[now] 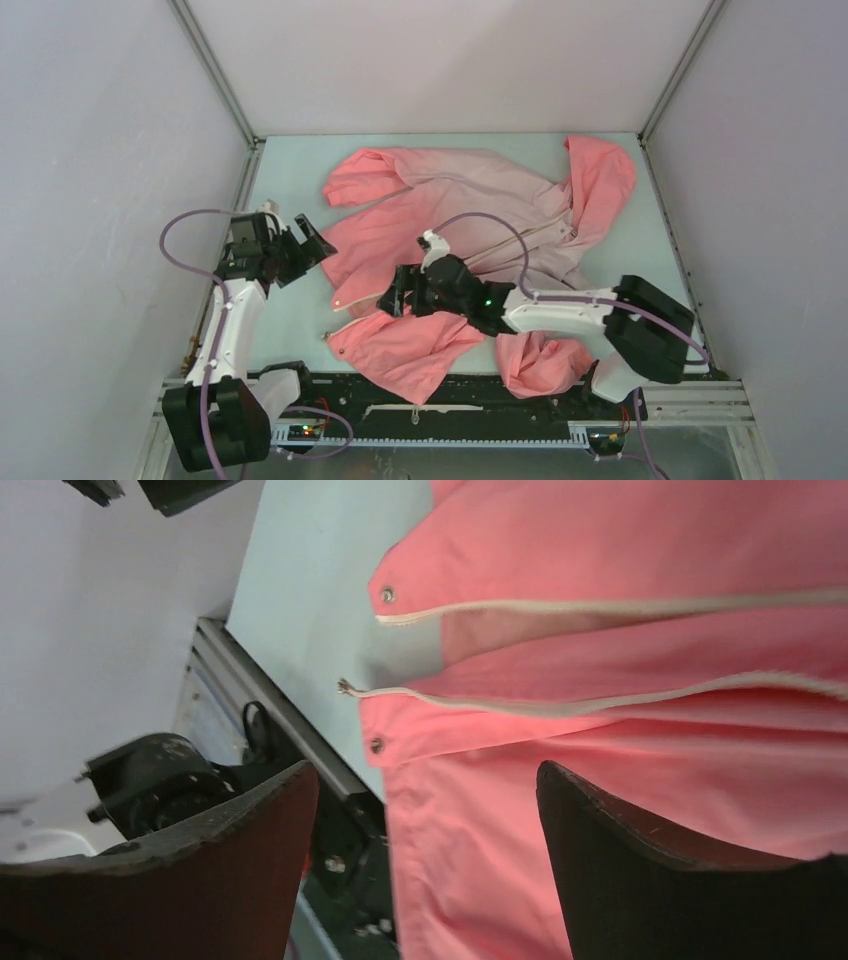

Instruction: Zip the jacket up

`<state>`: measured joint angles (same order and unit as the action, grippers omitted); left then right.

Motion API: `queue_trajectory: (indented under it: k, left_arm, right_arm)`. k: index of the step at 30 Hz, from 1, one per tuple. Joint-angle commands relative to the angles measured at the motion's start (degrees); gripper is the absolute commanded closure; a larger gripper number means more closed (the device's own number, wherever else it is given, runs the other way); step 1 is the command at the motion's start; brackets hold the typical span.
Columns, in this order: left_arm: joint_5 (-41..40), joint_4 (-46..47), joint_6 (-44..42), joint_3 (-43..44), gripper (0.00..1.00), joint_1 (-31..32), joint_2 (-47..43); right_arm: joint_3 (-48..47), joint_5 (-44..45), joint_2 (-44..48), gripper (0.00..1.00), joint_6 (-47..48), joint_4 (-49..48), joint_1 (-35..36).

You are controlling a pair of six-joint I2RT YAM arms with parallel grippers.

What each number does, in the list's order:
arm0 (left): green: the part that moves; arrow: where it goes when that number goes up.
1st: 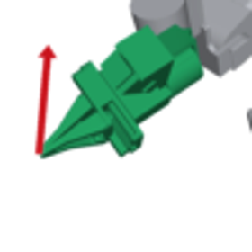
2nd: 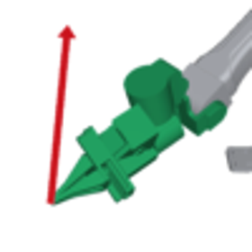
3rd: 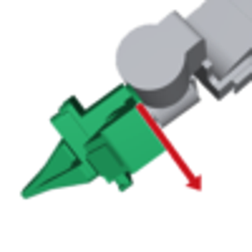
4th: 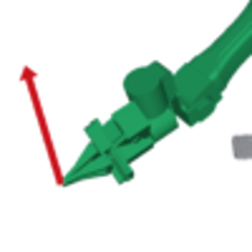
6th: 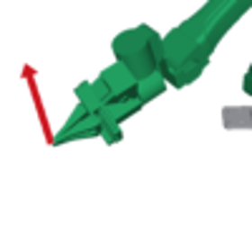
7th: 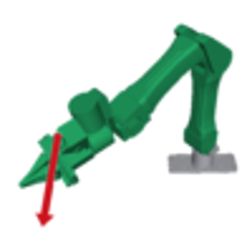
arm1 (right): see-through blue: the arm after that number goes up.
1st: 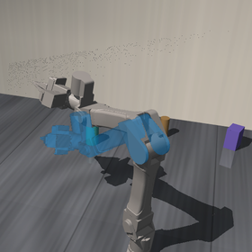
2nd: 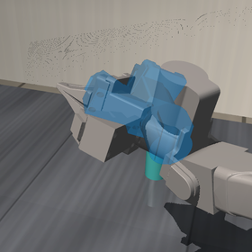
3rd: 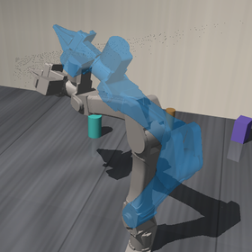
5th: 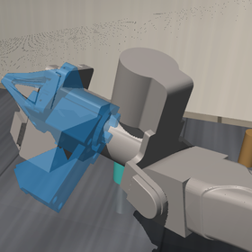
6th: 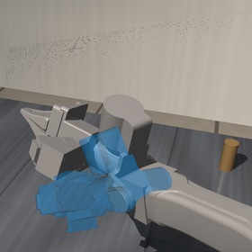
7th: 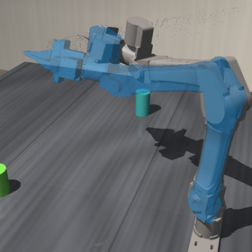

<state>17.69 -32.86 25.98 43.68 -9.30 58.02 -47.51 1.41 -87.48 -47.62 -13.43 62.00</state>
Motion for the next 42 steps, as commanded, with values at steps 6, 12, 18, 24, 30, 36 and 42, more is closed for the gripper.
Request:
queue_trajectory:
  k: [6,12,18,24,30,36,42]
  left_arm:
    - [6.94,5.11,-1.46,-2.07,0.13,-0.27,8.34]
    - [11.07,6.58,-0.88,-2.59,0.21,-0.05,12.78]
    - [0.73,2.98,-2.85,-1.11,0.16,2.88,5.2]
    - [-5.47,2.1,-7.56,-0.76,0.21,17.36,-3.55]
    - [-7.74,-7.81,-16.75,6.25,0.18,30.9,8.01]
    - [-2.53,-6.09,-17.77,6.48,0.16,35.8,12.36]
    - [0.03,-6.85,-18.62,5.64,0.16,36.31,16.53]
  right_arm:
    - [-5.61,10.0,-11.43,0.2,-22.22,-5.39,7.4]
    - [-5.76,12.45,-15.42,0.35,-31.71,-4.94,8.66]
    - [-6.28,15.35,-17.24,0.41,-31.1,-5.27,9.26]
    - [-5.31,17.82,-13.37,0.46,-19.73,-1.81,9.09]
    - [3.1,11.88,-9.87,0.5,-2.81,-14.9,9.51]
    - [10.01,1.49,-10.45,0.5,5.75,-32.05,8.84]
    - [11.58,-0.79,-12.77,0.51,6.44,-37.99,8.23]
